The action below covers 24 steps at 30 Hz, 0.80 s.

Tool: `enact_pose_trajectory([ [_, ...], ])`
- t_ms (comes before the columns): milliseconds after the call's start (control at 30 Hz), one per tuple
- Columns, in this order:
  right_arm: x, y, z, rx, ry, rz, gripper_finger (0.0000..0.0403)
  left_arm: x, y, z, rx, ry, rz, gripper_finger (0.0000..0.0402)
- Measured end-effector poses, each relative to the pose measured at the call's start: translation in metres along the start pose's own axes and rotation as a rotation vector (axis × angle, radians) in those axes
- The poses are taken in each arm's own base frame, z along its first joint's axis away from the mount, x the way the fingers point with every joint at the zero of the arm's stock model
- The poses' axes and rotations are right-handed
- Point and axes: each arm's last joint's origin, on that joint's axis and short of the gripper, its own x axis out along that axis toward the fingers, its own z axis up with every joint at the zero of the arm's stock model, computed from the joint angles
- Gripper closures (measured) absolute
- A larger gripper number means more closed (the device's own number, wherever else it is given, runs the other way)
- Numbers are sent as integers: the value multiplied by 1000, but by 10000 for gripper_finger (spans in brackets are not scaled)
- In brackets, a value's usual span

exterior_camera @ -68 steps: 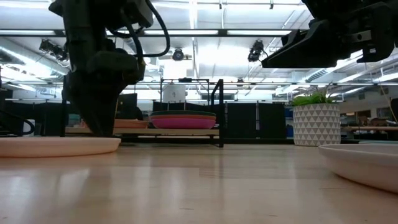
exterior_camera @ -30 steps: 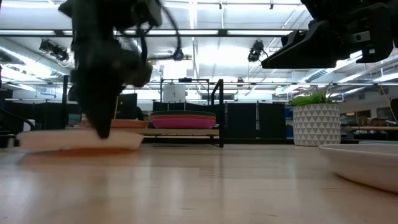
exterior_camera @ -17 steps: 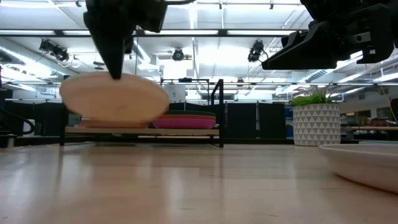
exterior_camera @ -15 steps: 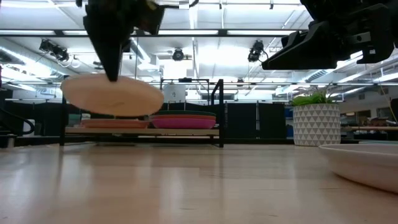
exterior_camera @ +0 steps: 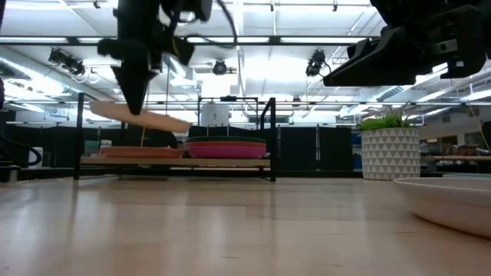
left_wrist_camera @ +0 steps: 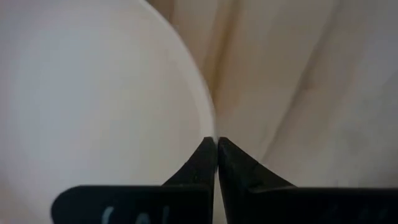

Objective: Place and stack plates onto a shelf
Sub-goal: Stack the light orange plate on top of the brown plate on the shelf

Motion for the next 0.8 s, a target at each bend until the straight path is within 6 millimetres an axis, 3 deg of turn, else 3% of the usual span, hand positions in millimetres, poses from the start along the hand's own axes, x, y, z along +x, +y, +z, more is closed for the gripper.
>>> enact_pose_trajectory([
  [233,0,0,-1,0,12,2,298,26,25,-9,7,65,55,390],
  [533,0,0,-1,3,11,2,298,40,69,-24,-85,-4,34,390],
  [800,0,0,-1,3,10,2,298,68,98,-20,-133,-100,14,390],
])
